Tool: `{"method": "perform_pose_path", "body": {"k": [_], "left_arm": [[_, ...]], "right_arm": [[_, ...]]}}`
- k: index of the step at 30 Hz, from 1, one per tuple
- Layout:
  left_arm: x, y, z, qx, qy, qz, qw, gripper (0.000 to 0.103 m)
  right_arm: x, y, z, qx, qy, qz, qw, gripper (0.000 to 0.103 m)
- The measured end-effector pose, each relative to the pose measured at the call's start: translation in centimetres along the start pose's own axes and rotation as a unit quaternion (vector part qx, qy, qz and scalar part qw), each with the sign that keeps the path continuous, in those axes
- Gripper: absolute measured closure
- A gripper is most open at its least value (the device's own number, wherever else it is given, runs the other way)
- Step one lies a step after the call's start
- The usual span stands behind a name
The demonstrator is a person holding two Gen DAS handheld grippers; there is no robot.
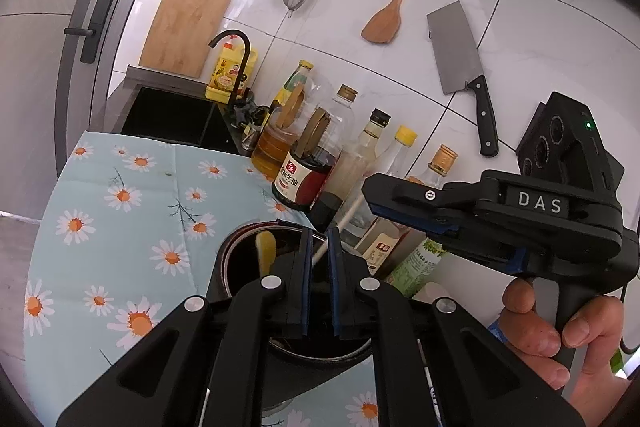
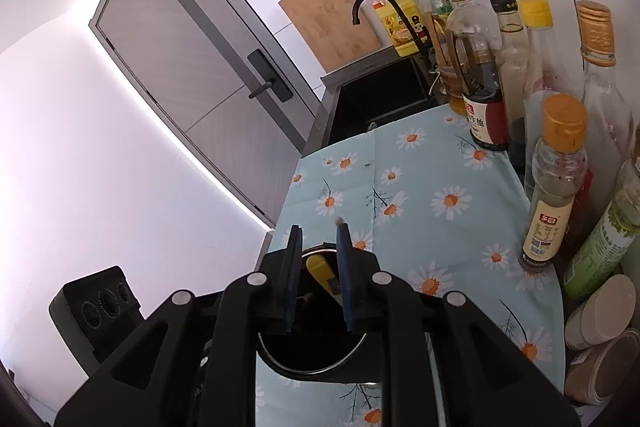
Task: Organize utensils
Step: 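Open both tools to release into the holder and move back to the pile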
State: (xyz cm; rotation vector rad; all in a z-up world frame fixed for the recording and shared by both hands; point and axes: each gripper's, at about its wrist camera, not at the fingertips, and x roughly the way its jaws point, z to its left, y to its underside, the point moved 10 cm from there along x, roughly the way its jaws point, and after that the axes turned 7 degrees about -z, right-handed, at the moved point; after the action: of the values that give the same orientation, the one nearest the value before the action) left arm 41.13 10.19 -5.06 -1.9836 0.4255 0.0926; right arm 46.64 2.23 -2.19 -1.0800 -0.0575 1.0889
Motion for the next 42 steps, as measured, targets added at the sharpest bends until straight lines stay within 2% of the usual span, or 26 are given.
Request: {"method": "perform_pose_path", "body": {"k": [2, 3, 5, 12, 14, 22, 31, 39, 40, 41, 42], "left_arm": [[-0.2, -0.1, -0.3, 0.002, 0.002, 0.000, 1.0000, 0.095], [-0.4, -0.1, -0.4, 0.004, 0.001, -0.001, 1.0000, 0.089], [-0.7, -0.3, -0.7, 0.004, 0.003, -0.001, 1.0000, 0.084], [-3.1, -0.7, -2.4, 0.012, 0.010, -0.003, 0.9999, 0.084], [-4.1, -0.7, -3.0, 0.013, 0.013, -0.001, 0.9998, 0.081], [-8.6, 0.9, -4.5, 0.024, 0.018, 0.020, 0.9993, 0.079], [-12.0, 6.6, -3.8, 0.036, 0.010, 0.095, 0.9948, 0.079], [-13.4, 12.0, -1.0, 0.014, -0.003, 0.155, 0.9878, 0.079], [-13.5, 12.5, -0.9, 0.014, -0.002, 0.160, 0.9870, 0.079], [-13.6, 13.2, -0.6, 0.013, -0.003, 0.167, 0.9859, 0.073], [-13.6, 13.7, -0.5, 0.011, -0.003, 0.172, 0.9851, 0.071]], "right_arm": [[-0.4, -0.1, 0.0, 0.001, 0.000, -0.002, 1.000, 0.084], [-0.6, -0.1, 0.0, 0.000, 0.000, -0.002, 1.000, 0.084], [-1.0, -0.2, 0.1, 0.003, 0.000, -0.005, 1.000, 0.084], [-3.6, 0.2, 1.5, 0.003, -0.010, -0.006, 1.000, 0.082], [-4.6, 0.5, 2.1, -0.001, -0.013, -0.005, 1.000, 0.082], [-8.7, 3.1, 2.3, -0.013, 0.008, 0.001, 1.000, 0.078], [-12.1, 9.4, 0.3, 0.000, 0.044, 0.056, 0.997, 0.076], [-13.5, 16.2, -3.3, 0.024, 0.099, 0.129, 0.986, 0.076], [-13.6, 16.9, -3.7, 0.029, 0.105, 0.136, 0.985, 0.076], [-13.8, 17.7, -4.1, 0.034, 0.113, 0.146, 0.982, 0.075], [-13.8, 18.8, -4.4, 0.034, 0.123, 0.163, 0.978, 0.074]]}}
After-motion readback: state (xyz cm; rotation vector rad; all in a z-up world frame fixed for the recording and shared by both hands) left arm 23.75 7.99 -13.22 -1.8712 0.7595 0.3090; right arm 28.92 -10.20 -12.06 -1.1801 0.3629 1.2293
